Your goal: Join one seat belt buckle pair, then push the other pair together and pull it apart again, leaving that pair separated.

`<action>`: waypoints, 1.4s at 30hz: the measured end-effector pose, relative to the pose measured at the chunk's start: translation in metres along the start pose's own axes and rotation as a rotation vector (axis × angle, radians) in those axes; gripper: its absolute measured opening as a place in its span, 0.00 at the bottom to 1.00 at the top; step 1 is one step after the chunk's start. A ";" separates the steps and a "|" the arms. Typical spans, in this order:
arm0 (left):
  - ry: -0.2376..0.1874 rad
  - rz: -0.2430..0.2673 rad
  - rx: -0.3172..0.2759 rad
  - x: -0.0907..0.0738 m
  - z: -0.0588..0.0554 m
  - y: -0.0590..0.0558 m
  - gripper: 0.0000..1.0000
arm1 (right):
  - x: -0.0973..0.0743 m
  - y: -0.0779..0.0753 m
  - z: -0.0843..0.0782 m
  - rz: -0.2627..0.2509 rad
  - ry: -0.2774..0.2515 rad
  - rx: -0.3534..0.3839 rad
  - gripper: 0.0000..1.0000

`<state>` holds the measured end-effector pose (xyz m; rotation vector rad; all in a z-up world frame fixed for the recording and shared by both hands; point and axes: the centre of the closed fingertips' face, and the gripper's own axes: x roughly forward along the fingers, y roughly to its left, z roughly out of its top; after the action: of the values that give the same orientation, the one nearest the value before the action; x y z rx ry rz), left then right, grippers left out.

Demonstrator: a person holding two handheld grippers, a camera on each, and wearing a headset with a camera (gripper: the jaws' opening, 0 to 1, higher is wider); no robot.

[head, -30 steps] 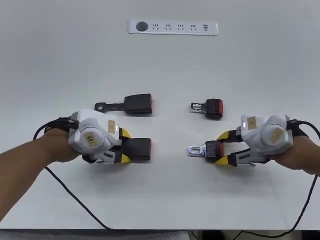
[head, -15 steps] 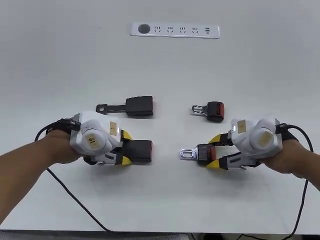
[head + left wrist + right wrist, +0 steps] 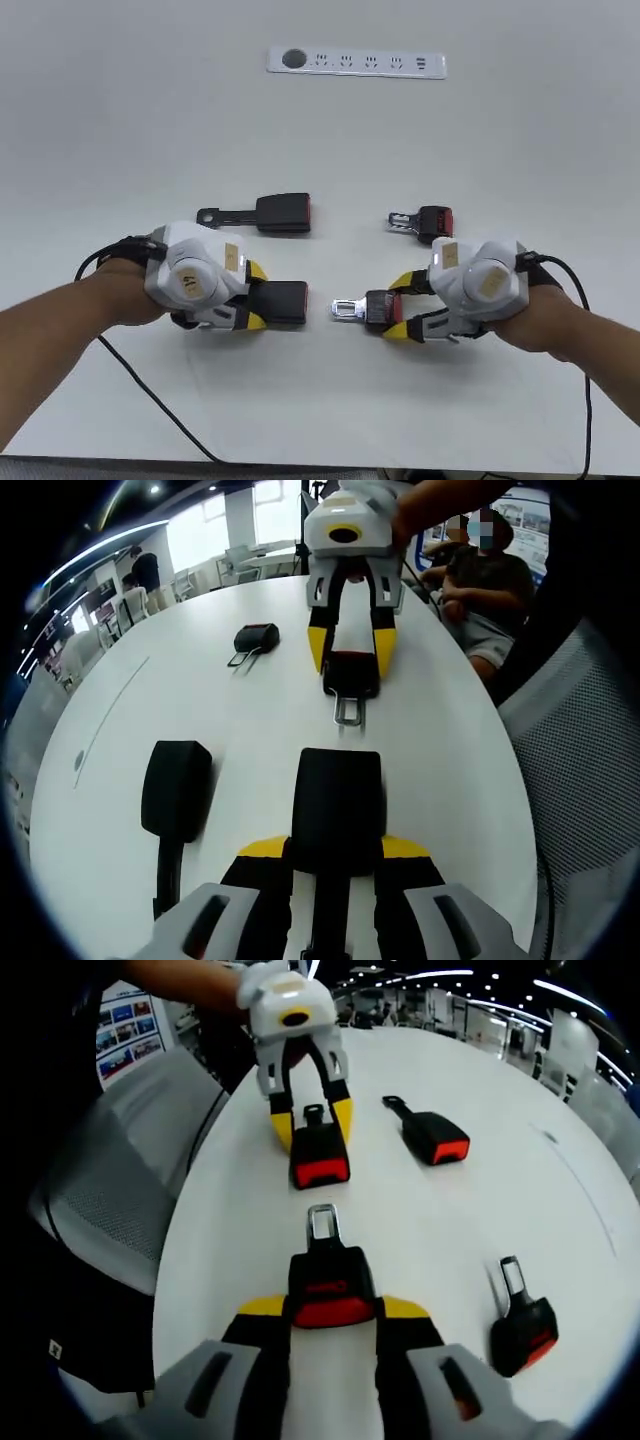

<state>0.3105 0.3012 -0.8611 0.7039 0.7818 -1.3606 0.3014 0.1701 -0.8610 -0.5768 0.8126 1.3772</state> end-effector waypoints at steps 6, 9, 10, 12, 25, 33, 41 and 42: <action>0.001 -0.001 0.001 0.000 0.000 0.000 0.32 | 0.008 0.000 0.011 -0.003 -0.009 0.008 0.31; 0.001 -0.001 0.001 0.000 0.000 0.000 0.32 | 0.011 0.000 0.016 -0.001 -0.011 0.007 0.31; 0.002 -0.001 0.001 0.000 0.000 0.000 0.32 | 0.013 0.000 0.018 -0.001 -0.010 0.005 0.31; 0.003 -0.001 0.000 0.000 0.000 0.000 0.32 | 0.015 0.000 0.021 -0.001 -0.004 -0.002 0.31; -0.001 0.001 -0.002 -0.001 -0.001 0.001 0.32 | 0.023 0.000 0.032 0.011 -0.010 -0.020 0.31; 0.005 -0.002 0.006 0.000 0.000 0.001 0.31 | 0.035 0.001 0.048 0.018 -0.022 -0.026 0.31; -0.005 -0.002 0.001 0.000 0.000 0.000 0.32 | 0.038 0.001 0.048 0.009 -0.010 -0.004 0.31; -0.007 -0.001 0.001 0.000 0.000 0.000 0.32 | 0.038 0.002 0.048 0.008 -0.008 -0.004 0.31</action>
<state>0.3106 0.3016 -0.8608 0.6992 0.7767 -1.3638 0.3078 0.2308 -0.8613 -0.5712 0.8065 1.3886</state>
